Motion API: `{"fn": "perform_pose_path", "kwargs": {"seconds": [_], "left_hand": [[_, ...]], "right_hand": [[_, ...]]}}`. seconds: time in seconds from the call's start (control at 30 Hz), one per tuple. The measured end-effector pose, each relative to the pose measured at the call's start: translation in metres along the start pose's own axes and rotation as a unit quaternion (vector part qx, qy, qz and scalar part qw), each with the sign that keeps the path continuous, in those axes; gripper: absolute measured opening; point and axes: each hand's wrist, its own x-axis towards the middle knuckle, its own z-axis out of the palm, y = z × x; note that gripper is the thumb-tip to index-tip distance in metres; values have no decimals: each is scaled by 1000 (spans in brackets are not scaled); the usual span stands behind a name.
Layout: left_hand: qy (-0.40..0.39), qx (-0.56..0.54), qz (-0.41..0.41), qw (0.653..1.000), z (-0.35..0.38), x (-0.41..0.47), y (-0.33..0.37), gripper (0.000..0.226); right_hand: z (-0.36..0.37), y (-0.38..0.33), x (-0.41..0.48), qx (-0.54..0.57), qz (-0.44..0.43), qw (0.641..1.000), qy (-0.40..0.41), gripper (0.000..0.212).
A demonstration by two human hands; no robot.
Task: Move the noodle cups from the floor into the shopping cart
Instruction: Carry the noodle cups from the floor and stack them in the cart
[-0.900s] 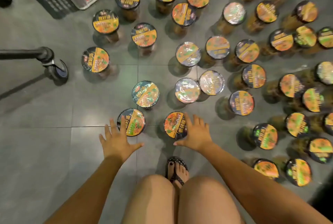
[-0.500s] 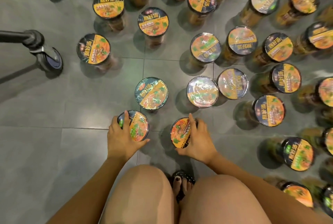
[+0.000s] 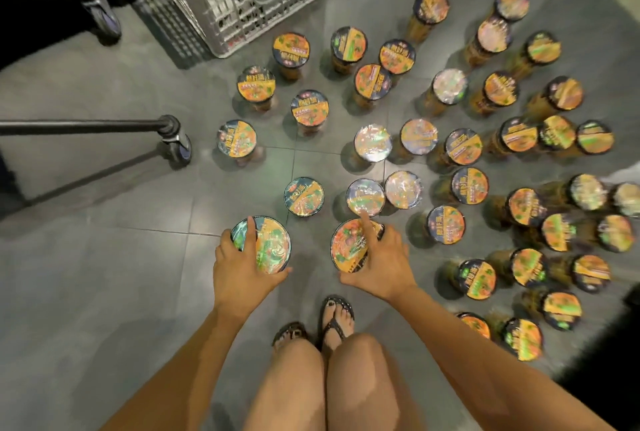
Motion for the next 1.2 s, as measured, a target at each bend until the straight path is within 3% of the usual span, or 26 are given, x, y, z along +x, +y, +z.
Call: {"fn": "perform_pose_path", "kwargs": {"seconds": [0.33,0.5,0.7,0.83,1.2], "left_hand": [[14,-49,-37,998,-210,-152,36,125],[42,-47,-84,994,-252,-223,21,123],[103,-96,-213,967,-262,-313,-3,124],[155,-139,-296,932,-261,-384,-25,124],[343,-236,-497,761,-302,-599,-116,124]], "right_hand": [[-162,-93,-174,13,-57,998,15,122],[-193,-126,-227,-33,-129,991,6,121],[-194,-166,-262,-109,-240,964,-24,120],[-178,-204,-290,-153,-309,937,-60,118],[-83,-370,-442,-166,-514,835,-106,119]]}}
